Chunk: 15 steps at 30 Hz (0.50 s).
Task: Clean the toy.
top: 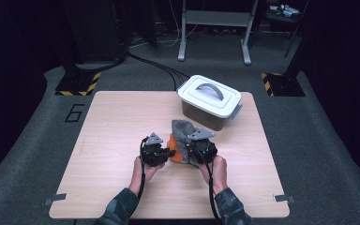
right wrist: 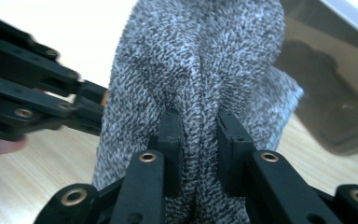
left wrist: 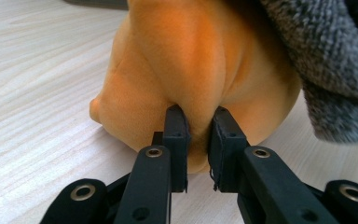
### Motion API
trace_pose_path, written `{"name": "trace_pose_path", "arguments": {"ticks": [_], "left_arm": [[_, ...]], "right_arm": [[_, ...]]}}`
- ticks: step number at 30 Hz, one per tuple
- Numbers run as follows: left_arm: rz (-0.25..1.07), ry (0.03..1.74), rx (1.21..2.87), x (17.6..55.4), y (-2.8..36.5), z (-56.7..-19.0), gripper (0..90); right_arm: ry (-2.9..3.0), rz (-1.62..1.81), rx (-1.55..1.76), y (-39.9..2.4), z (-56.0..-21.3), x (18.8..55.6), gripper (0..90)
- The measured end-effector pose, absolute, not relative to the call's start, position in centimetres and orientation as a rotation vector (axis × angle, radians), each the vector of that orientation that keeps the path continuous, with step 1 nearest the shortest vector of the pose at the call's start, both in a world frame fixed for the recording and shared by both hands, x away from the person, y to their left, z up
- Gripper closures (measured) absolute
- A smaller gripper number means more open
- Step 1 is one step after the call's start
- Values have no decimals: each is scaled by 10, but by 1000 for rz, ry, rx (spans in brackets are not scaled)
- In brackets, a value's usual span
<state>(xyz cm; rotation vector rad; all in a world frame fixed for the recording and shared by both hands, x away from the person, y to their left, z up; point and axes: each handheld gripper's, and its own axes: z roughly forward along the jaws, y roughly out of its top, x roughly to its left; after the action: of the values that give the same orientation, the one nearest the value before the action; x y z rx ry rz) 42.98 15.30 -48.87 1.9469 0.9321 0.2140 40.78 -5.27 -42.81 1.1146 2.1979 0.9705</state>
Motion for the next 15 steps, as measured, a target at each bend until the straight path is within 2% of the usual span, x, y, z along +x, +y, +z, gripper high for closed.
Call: {"name": "trace_pose_path", "arguments": {"ticks": [8, 11, 15], "left_arm": [[216, 940, 1945, 429, 154, -491, 790], [232, 935, 1965, 427, 153, -490, 781], [231, 933, 1984, 426, 155, -486, 688]], "right_arm": [[2121, 883, 1262, -97, -444, 416, 735], [2135, 899, 1295, -100, -450, 417, 735], [2145, 899, 1268, -98, -449, 416, 735]]}}
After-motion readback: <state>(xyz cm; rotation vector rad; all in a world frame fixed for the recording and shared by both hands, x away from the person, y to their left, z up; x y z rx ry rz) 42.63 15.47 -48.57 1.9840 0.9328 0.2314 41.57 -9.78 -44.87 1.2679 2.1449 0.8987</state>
